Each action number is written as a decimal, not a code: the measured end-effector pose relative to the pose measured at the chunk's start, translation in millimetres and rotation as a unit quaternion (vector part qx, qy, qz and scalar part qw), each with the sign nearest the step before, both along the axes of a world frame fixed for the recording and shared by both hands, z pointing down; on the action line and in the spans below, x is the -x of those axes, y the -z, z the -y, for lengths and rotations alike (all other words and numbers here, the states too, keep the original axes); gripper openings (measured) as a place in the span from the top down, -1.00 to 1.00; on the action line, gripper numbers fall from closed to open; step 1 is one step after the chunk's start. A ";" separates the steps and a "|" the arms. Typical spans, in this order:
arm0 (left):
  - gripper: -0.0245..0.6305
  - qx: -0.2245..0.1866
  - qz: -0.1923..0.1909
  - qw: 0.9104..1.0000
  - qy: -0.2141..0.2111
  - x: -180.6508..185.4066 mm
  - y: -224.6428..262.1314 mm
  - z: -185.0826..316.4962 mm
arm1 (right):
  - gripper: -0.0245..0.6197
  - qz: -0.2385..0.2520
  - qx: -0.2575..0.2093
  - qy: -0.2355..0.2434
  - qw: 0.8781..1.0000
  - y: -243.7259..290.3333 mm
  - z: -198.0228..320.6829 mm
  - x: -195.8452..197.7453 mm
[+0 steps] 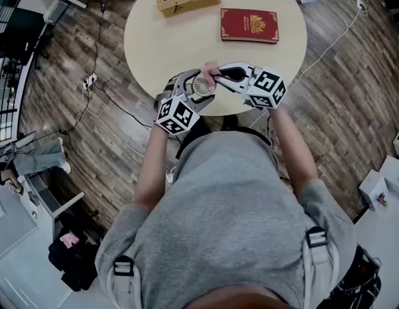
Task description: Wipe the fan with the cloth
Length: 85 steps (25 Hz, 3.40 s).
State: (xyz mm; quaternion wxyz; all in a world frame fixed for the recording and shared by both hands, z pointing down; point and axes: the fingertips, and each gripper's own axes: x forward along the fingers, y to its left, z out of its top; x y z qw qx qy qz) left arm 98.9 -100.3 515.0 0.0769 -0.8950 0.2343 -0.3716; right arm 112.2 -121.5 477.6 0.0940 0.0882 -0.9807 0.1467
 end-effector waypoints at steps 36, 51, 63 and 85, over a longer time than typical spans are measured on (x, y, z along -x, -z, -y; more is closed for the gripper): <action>-0.25 0.289 -0.506 0.812 0.029 29.2 76.1 24.1 | 0.80 -0.067 -0.143 0.017 0.987 14.0 -42.2 38.6; -0.25 0.422 -0.624 0.656 -0.054 89.7 82.5 22.3 | 0.80 -0.060 -0.185 -0.021 0.981 54.4 -3.1 91.9; -0.25 0.407 -0.686 0.599 -0.071 177.0 83.0 13.9 | 0.80 -0.069 -0.145 -0.004 0.987 28.5 -25.9 174.4; -0.25 0.440 -0.700 0.554 -0.099 225.1 71.0 -29.9 | 0.80 -0.032 -0.121 -0.074 0.989 39.3 -52.2 224.7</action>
